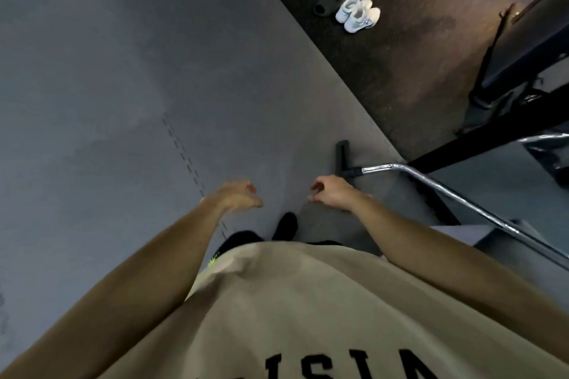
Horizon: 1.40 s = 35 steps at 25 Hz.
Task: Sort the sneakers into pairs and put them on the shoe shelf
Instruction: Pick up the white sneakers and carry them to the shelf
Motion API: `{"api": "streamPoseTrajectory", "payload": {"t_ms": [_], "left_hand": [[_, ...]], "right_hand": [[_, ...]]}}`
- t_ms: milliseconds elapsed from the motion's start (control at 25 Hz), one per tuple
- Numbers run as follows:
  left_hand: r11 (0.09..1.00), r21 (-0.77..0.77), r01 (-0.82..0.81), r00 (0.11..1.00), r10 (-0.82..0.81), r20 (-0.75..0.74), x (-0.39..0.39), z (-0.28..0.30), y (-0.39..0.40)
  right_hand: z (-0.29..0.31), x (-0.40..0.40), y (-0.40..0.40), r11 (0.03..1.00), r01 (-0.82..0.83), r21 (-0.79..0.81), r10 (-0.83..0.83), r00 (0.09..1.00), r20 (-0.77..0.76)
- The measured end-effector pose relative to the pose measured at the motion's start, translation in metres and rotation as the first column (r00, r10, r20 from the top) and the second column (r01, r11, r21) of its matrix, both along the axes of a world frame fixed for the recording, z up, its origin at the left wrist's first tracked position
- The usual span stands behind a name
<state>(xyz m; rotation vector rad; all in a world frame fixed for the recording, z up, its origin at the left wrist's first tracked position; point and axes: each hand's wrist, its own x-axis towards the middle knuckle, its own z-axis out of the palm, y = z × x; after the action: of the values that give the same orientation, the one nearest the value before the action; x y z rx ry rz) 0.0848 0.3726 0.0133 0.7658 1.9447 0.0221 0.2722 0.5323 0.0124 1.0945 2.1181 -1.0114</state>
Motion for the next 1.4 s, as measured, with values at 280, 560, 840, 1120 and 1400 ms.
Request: {"api": "streamPoseTrajectory", "payload": {"t_ms": [280, 560, 840, 1120, 1400], "left_hand": [[0.998, 0.013, 0.067, 0.997, -0.066, -0.044, -0.113, -0.009, 0.156], [0.978, -0.001, 0.207, 0.978, -0.207, -0.024, -0.261, -0.019, 0.342], [0.956, 0.066, 0.286, 0.958, -0.284, -0.045, -0.375, -0.008, 0.524], [0.938, 0.027, 0.344, 0.937, -0.342, -0.077, -0.468, -0.022, 0.707], [0.867, 0.032, 0.497, 0.865, -0.492, -0.096, -0.521, -0.009, 0.863]], "right_hand": [[0.000, -0.106, 0.149, 0.995, 0.072, -0.073, -0.077, 0.995, -0.060], [-0.016, -0.233, 0.311, 0.989, 0.147, -0.031, -0.148, 0.989, -0.027], [-0.009, -0.334, 0.456, 0.956, 0.288, -0.061, -0.291, 0.955, -0.052], [-0.021, -0.422, 0.625, 0.936, 0.344, -0.078, -0.350, 0.934, -0.076], [-0.008, -0.477, 0.758, 0.897, 0.435, -0.085, -0.442, 0.891, -0.105]]}}
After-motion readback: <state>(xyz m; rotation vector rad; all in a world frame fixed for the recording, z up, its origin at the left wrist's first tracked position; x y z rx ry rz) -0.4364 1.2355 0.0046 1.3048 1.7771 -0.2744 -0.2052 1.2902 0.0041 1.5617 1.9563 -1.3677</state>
